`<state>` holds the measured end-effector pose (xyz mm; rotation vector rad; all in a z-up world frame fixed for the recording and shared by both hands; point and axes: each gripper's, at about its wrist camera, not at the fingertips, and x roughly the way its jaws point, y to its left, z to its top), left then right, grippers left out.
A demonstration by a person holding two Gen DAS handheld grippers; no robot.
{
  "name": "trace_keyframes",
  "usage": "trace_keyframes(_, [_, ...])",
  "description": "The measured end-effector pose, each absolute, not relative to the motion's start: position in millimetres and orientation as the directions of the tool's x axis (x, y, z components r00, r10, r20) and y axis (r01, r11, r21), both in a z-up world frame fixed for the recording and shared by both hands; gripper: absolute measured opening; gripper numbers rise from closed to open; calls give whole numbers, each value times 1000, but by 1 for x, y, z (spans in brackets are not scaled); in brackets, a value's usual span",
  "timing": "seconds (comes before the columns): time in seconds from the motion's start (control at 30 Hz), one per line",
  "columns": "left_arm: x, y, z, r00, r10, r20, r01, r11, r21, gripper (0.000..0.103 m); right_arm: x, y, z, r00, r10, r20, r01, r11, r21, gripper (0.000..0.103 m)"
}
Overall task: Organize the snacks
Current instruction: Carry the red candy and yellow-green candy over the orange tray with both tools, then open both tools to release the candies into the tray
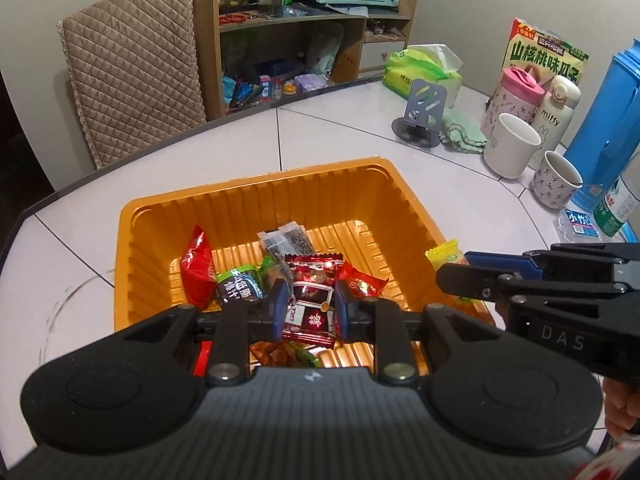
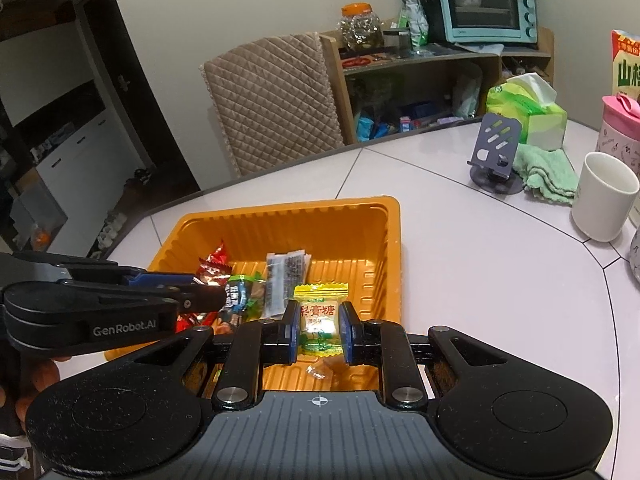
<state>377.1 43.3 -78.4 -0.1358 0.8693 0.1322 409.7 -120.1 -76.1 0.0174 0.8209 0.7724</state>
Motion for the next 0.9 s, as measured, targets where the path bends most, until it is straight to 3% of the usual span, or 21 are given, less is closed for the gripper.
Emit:
trace_keyframes(0.53, [401, 53, -101, 605, 52, -795, -195, 977, -84, 23, 431, -111, -90, 417, 620, -665, -604, 735, 308, 21])
trace_keyframes(0.7, [405, 58, -102, 610, 55, -791, -204, 975, -88, 31, 434, -109, -91, 416, 618, -667, -603, 737, 307, 21])
trace_keyframes(0.9, [407, 66, -101, 612, 71, -788, -222, 971, -84, 31, 440, -104, -95, 416, 615, -670, -602, 738, 304, 21])
